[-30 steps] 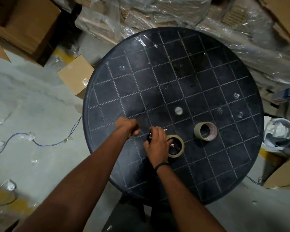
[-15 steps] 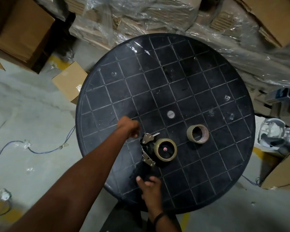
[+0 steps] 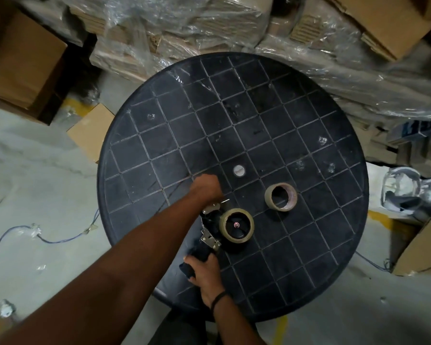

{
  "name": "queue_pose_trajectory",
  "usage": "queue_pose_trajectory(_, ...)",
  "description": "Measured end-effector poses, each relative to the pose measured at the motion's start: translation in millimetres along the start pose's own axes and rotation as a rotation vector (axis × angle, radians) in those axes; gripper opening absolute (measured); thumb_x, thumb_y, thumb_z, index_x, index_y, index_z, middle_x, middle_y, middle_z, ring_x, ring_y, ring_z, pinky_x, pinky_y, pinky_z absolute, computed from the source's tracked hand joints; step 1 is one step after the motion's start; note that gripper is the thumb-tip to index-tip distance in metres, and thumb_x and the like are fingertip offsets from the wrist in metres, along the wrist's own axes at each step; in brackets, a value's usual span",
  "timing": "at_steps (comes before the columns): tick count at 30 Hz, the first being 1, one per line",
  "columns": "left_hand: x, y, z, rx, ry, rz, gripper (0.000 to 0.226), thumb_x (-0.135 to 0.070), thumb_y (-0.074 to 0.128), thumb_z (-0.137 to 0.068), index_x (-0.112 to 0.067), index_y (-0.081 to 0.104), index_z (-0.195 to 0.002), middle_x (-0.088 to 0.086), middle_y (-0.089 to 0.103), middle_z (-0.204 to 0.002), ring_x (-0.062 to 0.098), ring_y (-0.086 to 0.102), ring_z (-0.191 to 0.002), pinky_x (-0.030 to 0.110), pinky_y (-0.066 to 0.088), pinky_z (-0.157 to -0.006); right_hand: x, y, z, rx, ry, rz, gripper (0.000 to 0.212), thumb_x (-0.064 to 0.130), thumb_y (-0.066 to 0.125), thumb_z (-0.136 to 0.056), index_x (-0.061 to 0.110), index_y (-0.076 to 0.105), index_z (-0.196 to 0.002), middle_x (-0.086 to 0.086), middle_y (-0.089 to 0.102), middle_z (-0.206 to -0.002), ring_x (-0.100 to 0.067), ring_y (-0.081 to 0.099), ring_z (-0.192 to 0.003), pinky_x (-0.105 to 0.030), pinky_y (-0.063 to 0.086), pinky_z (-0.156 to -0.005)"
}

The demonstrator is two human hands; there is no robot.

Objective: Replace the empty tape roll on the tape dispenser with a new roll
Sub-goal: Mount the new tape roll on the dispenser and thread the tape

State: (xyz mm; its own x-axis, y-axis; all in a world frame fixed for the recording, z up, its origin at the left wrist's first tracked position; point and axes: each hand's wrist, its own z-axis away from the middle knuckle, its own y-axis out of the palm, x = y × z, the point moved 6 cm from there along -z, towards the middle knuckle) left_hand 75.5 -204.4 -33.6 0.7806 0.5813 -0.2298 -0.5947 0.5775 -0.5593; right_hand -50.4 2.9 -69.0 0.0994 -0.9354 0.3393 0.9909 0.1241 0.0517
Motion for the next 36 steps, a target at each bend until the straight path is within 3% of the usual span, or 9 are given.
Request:
queue_pose_trajectory(4, 4, -3, 7, -0.009, 0.006, -0.045, 0.029, -0.032, 0.068, -0.094, -0.007, 0.072, -0.107, 0.014, 0.073, -0.112, 0.029, 0.069, -0.103, 0.034, 0.054, -0.081, 13, -34, 5, -0.054, -0.178, 0.090, 0.058, 0.000, 0.073, -0.078, 0.028, 0.056, -0.126, 0.004, 0.070, -0.118, -0.017, 0.068, -0.109, -0.030, 0.056, -0.088)
queue_pose_trajectory(8, 23, -2, 21, 0.036, -0.049, 0.456, 0.063, -0.058, 0.044, -0.101, -0.003, 0.071, -0.086, 0.019, 0.071, -0.091, 0.034, 0.071, -0.089, 0.035, 0.058, -0.082, 44, -68, 20, -0.163, -0.337, 0.433, 0.042, 0.007, 0.074, -0.082, 0.026, 0.056, -0.115, 0.010, 0.069, -0.103, -0.009, 0.068, -0.094, -0.023, 0.054, -0.081)
queue_pose_trajectory(14, 46, -23, 56, -0.055, -0.117, 0.907, 0.102, -0.107, 0.040, -0.056, -0.012, 0.064, -0.085, 0.002, 0.052, -0.060, 0.018, 0.049, -0.055, 0.029, 0.044, -0.062, 95, -73, 31, -0.323, -0.641, 0.898, 0.036, 0.002, 0.065, -0.084, 0.004, 0.061, -0.120, -0.012, 0.063, -0.117, -0.029, 0.060, -0.112, -0.029, 0.043, -0.097)
queue_pose_trajectory(16, 55, -29, 65, 0.022, -0.116, 1.041, 0.088, -0.099, 0.049, -0.065, -0.017, 0.063, -0.093, -0.002, 0.046, -0.060, 0.014, 0.041, -0.054, 0.027, 0.036, -0.056, 109, -67, 34, -0.336, -0.685, 0.967, 0.041, 0.002, 0.065, -0.084, 0.005, 0.061, -0.124, -0.014, 0.062, -0.122, -0.031, 0.059, -0.117, -0.032, 0.042, -0.100)
queue_pose_trajectory(19, 70, -26, 64, 0.159, -0.065, 1.011, 0.063, -0.084, 0.061, -0.076, -0.026, 0.067, -0.098, 0.000, 0.064, -0.091, 0.016, 0.058, -0.085, 0.031, 0.046, -0.079, 106, -56, 28, -0.264, -0.635, 1.033, 0.046, 0.011, 0.064, -0.086, 0.013, 0.059, -0.131, -0.010, 0.063, -0.125, -0.030, 0.059, -0.118, -0.037, 0.047, -0.098)
queue_pose_trajectory(23, 98, -3, 39, 0.232, -0.063, 1.019, 0.101, -0.093, 0.061, -0.065, -0.010, 0.073, -0.121, 0.006, 0.071, -0.101, 0.022, 0.063, -0.093, 0.038, 0.053, -0.095, 87, -44, 9, -0.208, -0.516, 0.994, 0.054, 0.022, 0.066, -0.086, 0.014, 0.053, -0.137, -0.012, 0.061, -0.128, -0.032, 0.058, -0.121, -0.041, 0.049, -0.099)
queue_pose_trajectory(28, 112, 7, 29, -0.070, -0.003, 1.128, 0.052, -0.054, 0.056, -0.100, -0.006, 0.074, -0.111, 0.011, 0.073, -0.096, 0.022, 0.066, -0.079, 0.036, 0.059, -0.076, 66, -29, 1, -0.195, -0.411, 0.845, 0.063, 0.008, 0.065, -0.086, 0.004, 0.043, -0.144, -0.016, 0.060, -0.135, -0.036, 0.056, -0.126, -0.038, 0.043, -0.108)
queue_pose_trajectory(32, 144, 28, 54, -0.457, 0.093, 0.551, 0.047, -0.025, 0.049, -0.101, -0.007, 0.056, -0.144, 0.019, 0.062, -0.142, 0.033, 0.058, -0.132, 0.037, 0.043, -0.112, 63, -29, -5, -0.229, -0.368, 0.879, 0.035, 0.023, 0.071, -0.087, 0.003, 0.064, -0.115, -0.017, 0.071, -0.115, -0.035, 0.066, -0.110, -0.036, 0.051, -0.092)
queue_pose_trajectory(36, 155, 87, 67, -0.254, 0.192, -0.045, 0.107, -0.065, 0.056, -0.092, -0.009, 0.001, -0.165, 0.006, -0.003, -0.173, 0.024, 0.000, -0.161, 0.047, 0.012, -0.130, 73, -28, -11, -0.171, -0.266, 0.890, 0.033, 0.036, 0.077, -0.082, 0.003, 0.074, -0.086, -0.010, 0.071, -0.083, -0.027, 0.067, -0.083, -0.030, 0.048, -0.071)
